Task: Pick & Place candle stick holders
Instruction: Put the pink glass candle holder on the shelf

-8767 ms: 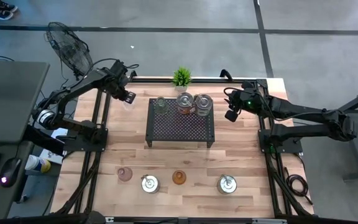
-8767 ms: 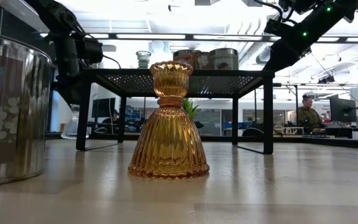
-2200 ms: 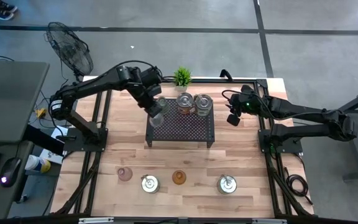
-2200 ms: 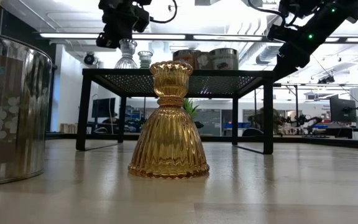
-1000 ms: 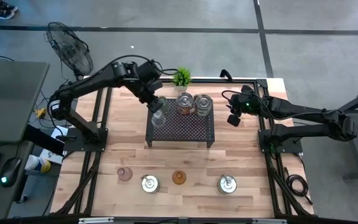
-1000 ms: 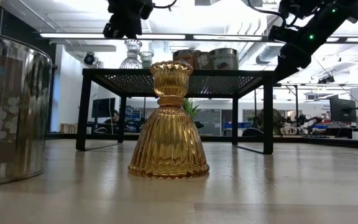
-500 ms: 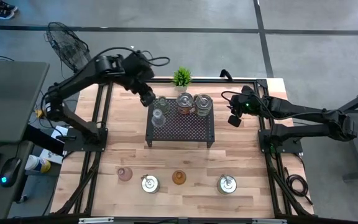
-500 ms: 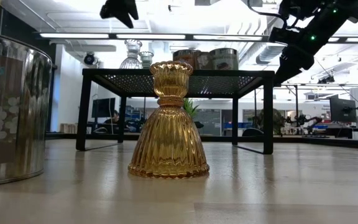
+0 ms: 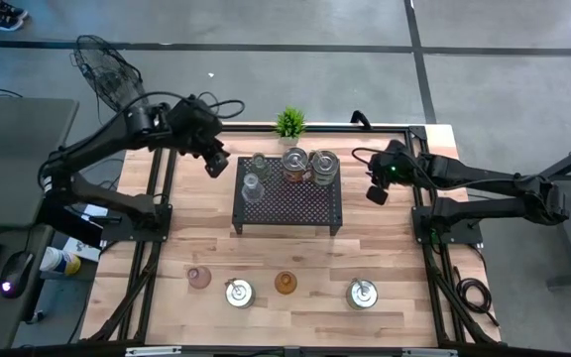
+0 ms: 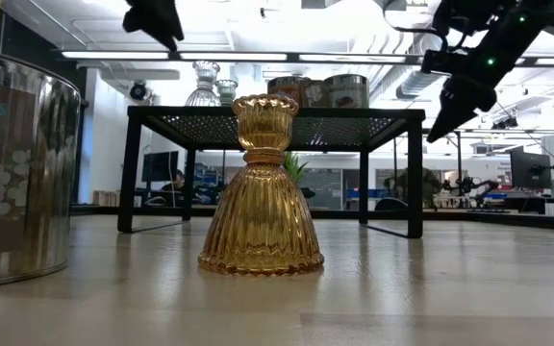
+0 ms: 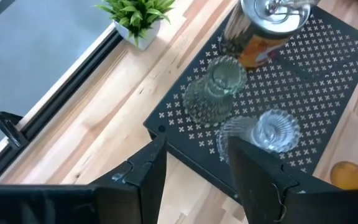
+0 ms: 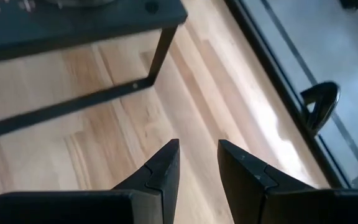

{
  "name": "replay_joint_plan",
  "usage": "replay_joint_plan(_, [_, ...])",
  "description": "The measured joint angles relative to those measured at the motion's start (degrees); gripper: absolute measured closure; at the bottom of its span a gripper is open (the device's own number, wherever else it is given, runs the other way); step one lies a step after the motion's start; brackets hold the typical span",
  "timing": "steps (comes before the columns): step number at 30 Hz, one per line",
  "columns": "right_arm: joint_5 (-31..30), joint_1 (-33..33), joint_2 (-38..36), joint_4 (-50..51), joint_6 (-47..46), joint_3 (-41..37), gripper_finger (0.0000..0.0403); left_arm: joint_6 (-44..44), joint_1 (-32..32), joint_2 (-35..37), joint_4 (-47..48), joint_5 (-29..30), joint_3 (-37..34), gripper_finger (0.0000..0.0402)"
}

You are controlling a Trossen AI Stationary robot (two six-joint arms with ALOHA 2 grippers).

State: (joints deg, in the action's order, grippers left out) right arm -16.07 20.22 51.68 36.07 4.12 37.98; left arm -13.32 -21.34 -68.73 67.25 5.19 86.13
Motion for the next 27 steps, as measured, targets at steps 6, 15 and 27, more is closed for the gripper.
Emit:
replay_joint_plan(6, [4.6, 0.0, 0.0, 1.9, -1.4, 0.0, 0.0302, -0.2, 0.0, 8.0, -6.6, 0.6, -10.6, 0.0234])
replay_joint_plan(15, [8.2, 0.0, 0.0, 7.3, -3.3, 3.1, 0.0302, -0.5, 0.0, 21.1, -16.2, 1.6, -26.2, 0.0234])
replay_joint_plan(27, [8.4, 0.0, 0.0, 13.9, -9.0, 6.1, 0.0302, -3.6, 0.0, 31.9, -17.7, -4.0, -38.2, 0.0234])
